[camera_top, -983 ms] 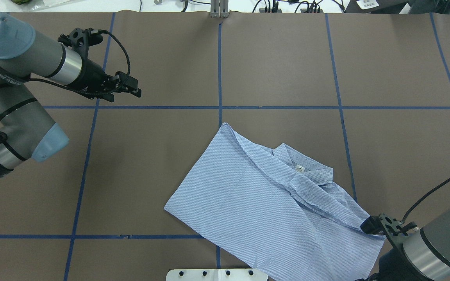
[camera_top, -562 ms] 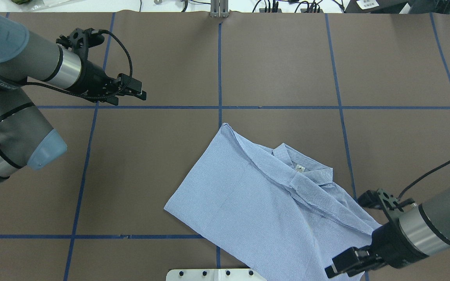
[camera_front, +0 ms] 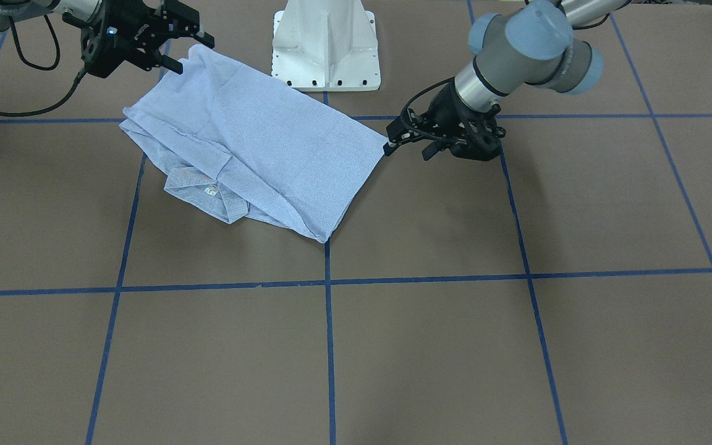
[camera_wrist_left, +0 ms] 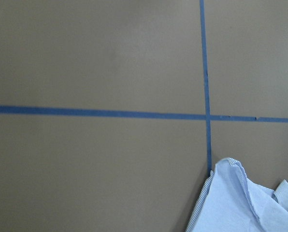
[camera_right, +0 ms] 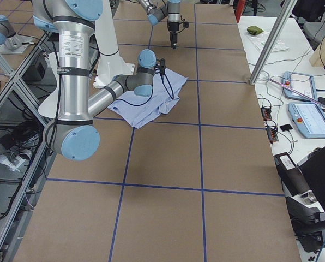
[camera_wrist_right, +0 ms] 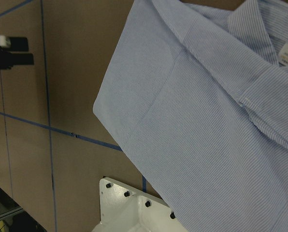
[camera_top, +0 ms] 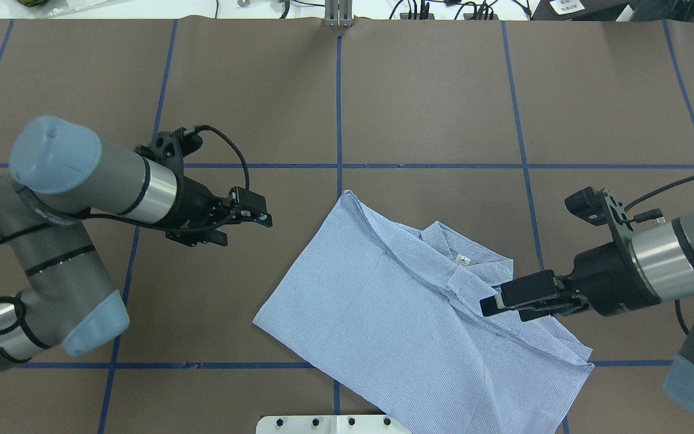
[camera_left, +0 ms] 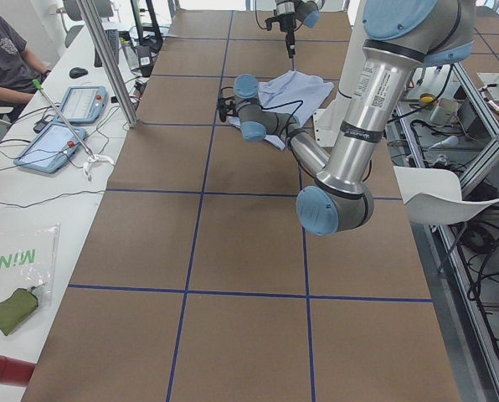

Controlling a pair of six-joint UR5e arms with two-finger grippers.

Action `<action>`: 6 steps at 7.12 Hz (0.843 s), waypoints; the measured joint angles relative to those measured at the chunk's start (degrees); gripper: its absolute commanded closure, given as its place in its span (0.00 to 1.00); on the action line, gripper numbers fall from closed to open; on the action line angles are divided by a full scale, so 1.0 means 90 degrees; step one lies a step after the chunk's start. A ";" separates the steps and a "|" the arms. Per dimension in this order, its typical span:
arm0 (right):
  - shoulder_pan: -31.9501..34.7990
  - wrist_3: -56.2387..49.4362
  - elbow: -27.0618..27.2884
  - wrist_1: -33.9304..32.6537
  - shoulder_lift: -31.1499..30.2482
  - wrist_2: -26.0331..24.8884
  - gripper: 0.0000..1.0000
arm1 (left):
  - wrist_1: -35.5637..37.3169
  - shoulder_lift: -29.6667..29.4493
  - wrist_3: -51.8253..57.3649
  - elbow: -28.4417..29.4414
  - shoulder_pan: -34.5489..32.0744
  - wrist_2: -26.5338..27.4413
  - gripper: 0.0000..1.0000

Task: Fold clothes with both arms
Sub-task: 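Drag the folded shirt toward the robot with the right gripper, then grasp the shirt corner nearest the left gripper while right gripper holds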

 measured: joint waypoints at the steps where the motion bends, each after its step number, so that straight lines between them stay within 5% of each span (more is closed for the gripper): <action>1: 0.0177 -0.0004 -0.0026 -0.0004 0.0089 -0.0001 0.00 | 0.0187 -0.0002 -0.0609 -0.0037 0.0484 0.0404 0.08; 3: 0.0300 -0.0007 -0.0112 -0.0007 0.0190 -0.0014 0.00 | 0.0705 -0.0005 -0.1411 -0.0014 0.1313 0.1182 0.09; 6: 0.0314 -0.0002 -0.0166 -0.0017 0.0208 -0.0018 0.00 | 0.0945 0.0048 -0.1799 0.0076 0.1759 0.1536 0.15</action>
